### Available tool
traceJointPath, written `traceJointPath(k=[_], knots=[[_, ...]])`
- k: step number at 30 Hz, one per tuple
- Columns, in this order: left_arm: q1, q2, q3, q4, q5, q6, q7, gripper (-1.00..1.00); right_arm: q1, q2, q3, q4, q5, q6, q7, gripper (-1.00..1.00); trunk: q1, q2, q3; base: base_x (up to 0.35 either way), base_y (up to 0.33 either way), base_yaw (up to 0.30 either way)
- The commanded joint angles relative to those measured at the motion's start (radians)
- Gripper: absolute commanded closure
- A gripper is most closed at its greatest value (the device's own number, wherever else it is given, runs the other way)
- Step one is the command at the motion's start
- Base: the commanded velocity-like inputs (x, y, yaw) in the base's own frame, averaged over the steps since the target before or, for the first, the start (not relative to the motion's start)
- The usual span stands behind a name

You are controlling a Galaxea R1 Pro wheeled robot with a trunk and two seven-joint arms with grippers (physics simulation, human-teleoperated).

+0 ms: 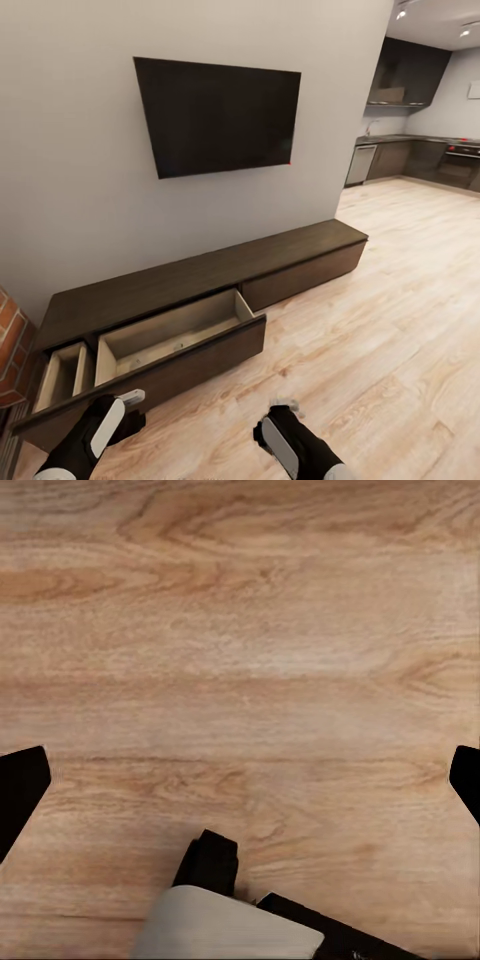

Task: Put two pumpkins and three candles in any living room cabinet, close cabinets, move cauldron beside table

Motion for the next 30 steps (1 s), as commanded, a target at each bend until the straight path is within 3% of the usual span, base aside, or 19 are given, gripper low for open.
traceJointPath(k=[1,4,7,11,23,27,30], knots=[[0.0,0.003,0.003,-0.013,0.001,0.035,0.0,-1.0,-0.001,0.0,-0.001,-0.068,0.009,0.092,-0.001,1.0,-0.004,0.007,0.002,0.0,0.0,0.27],[0.0,0.008,0.009,-0.074,0.006,0.134,0.0,-1.0,-0.002,0.0,-0.017,-0.257,0.008,0.284,-0.001,1.0,-0.015,0.028,0.009,0.0,0.0,0.245],[0.0,0.009,0.011,-0.114,0.008,0.172,0.0,-1.0,-0.003,0.0,-0.05,-0.349,0.008,0.369,-0.005,1.0,-0.027,0.049,0.016,0.0,0.0,0.224],[-0.001,0.007,0.01,-0.142,0.009,0.189,0.0,-1.0,-0.004,0.0,-0.065,-0.377,0.009,0.415,-0.012,1.0,-0.042,0.077,0.023,0.0,0.0,0.202],[0.0,0.003,0.006,-0.153,0.009,0.195,0.0,-1.0,-0.001,0.0,-0.066,-0.384,0.008,0.373,-0.005,1.0,-0.088,0.161,0.057,0.0,0.0,0.038],[0.0,0.003,0.006,-0.156,0.009,0.195,0.001,-1.0,0.003,0.0,-0.059,-0.382,0.007,0.253,0.001,1.0,-0.088,0.161,0.057,0.0,0.0,0.0],[0.0,0.003,0.006,-0.159,0.009,0.195,0.001,-1.0,0.004,0.0,-0.057,-0.379,0.009,0.217,-0.001,1.0,-0.088,0.161,0.057,0.0,0.0,0.0]])
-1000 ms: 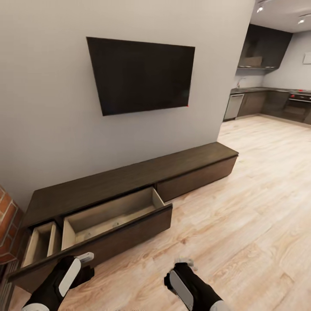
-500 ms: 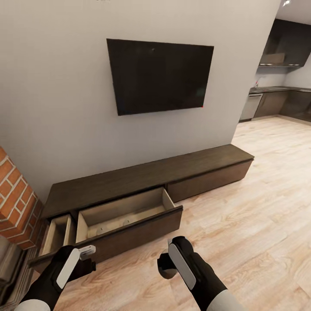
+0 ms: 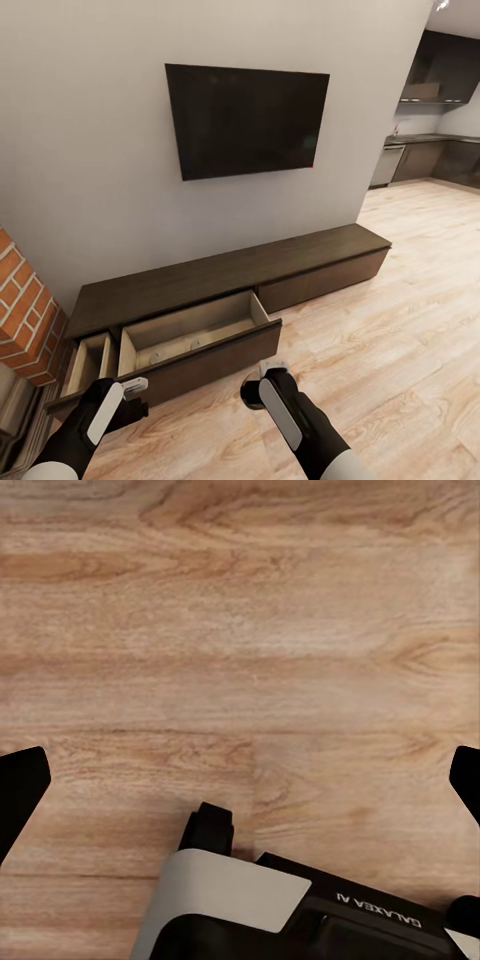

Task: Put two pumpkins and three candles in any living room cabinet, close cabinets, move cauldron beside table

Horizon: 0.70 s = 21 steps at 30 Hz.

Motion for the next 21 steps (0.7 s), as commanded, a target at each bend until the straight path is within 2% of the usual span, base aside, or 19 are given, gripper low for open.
traceJointPath(k=[1,5,10,16,21], knots=[[0.0,0.0,0.0,-0.001,0.0,0.0,0.0,-1.0,0.0,0.0,0.0,0.0,0.0,-0.006,-0.002,1.0,0.0,0.0,0.0,0.0,0.0,0.0],[0.0,0.002,0.002,-0.002,0.0,-0.001,-0.001,-1.0,0.001,0.0,0.0,-0.002,-0.002,0.004,-0.004,1.0,0.0,0.0,0.0,0.016,-0.063,0.0],[0.0,-0.001,0.003,-0.003,0.0,-0.001,0.0,-1.0,-0.001,0.0,-0.007,-0.01,-0.002,0.084,-0.007,1.0,0.0,0.0,0.0,0.084,-0.236,0.029],[0.0,-0.003,-0.003,-0.006,0.0,-0.001,0.0,-1.0,-0.001,0.0,-0.005,-0.01,-0.002,0.101,-0.008,1.0,0.0,0.0,0.0,0.096,-0.258,0.234],[0.0,-0.003,-0.004,-0.007,0.0,0.0,0.0,-1.0,-0.001,0.0,-0.005,-0.01,-0.004,0.103,-0.008,1.0,0.0,0.0,0.0,0.029,-0.081,0.286]])
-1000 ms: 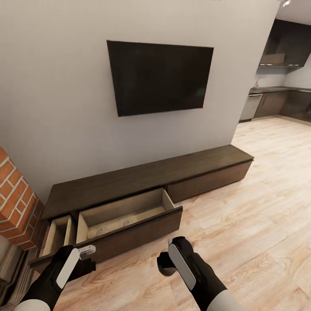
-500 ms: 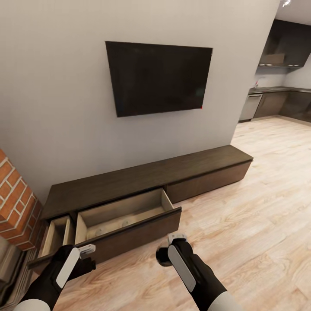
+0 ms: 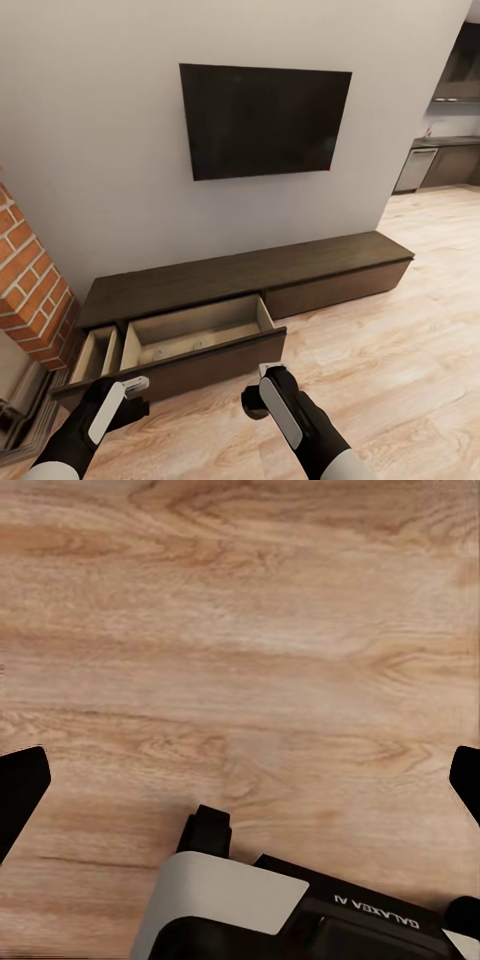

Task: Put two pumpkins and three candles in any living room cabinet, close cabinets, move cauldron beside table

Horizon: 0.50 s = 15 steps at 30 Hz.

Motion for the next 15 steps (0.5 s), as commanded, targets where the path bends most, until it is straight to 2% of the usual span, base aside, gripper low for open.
traceJointPath(k=[1,6,12,15], knots=[[0.0,0.0,0.0,0.0,0.0,0.0,0.0,-1.0,0.0,0.0,0.0,0.0,-0.001,0.0,0.0,1.0,0.0,0.0,0.0,0.008,-0.021,0.29],[0.0,0.0,0.0,0.0,0.0,0.002,0.0,-1.0,0.0,0.0,0.001,0.0,0.002,-0.002,0.0,1.0,-0.012,0.021,0.009,0.002,-0.007,0.212],[0.0,0.0,0.001,-0.001,0.0,0.007,0.0,-1.0,0.0,0.0,0.004,0.004,0.007,-0.003,0.0,1.0,-0.035,0.063,0.027,0.0,-0.001,0.025],[0.0,0.0,0.001,-0.017,0.0,0.031,0.0,-1.0,0.0,0.0,0.003,0.002,0.004,-0.003,0.0,1.0,-0.046,0.084,0.037,0.0,0.0,0.001]])
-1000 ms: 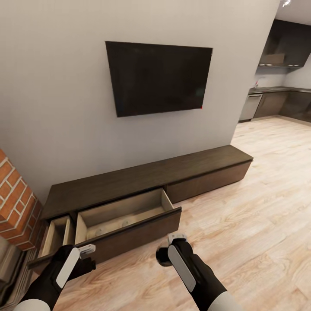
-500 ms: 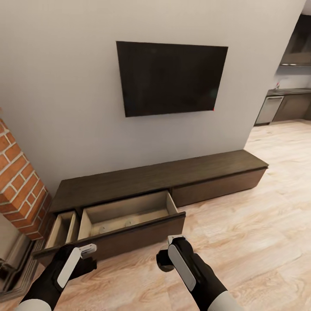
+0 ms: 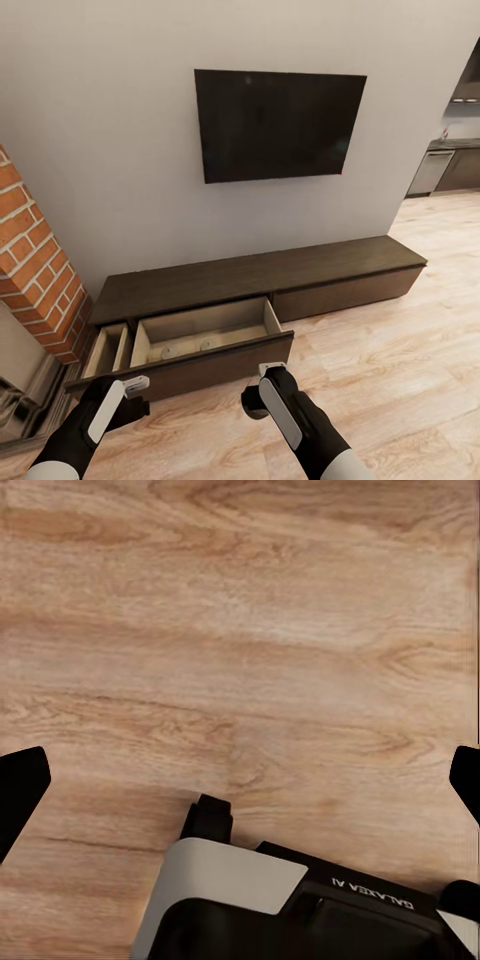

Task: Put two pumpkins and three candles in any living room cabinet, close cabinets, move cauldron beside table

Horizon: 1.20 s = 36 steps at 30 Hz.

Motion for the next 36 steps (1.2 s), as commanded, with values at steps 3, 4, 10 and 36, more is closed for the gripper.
traceJointPath(k=[3,4,10,36], knots=[[0.0,0.001,0.002,-0.039,0.001,0.019,0.0,-1.0,0.0,0.0,0.0,-0.002,0.0,0.0,0.0,1.0,-0.012,0.021,0.009,0.0,0.0,0.0],[0.0,0.001,0.003,-0.057,0.001,0.03,-0.001,-1.0,0.0,0.0,0.0,-0.003,0.0,0.0,0.0,1.0,-0.015,0.028,0.013,0.0,0.0,0.0],[0.001,0.004,0.005,-0.134,0.041,0.052,-0.013,-1.0,0.0,0.0,0.002,-0.116,-0.004,0.039,-0.002,1.0,-0.038,0.07,0.031,0.0,0.0,0.0],[0.006,0.14,-0.01,-0.241,0.402,0.055,-0.027,-1.0,0.002,0.0,0.001,-0.314,0.003,0.094,-0.004,1.0,-0.073,0.133,0.06,0.086,-0.045,0.067]])
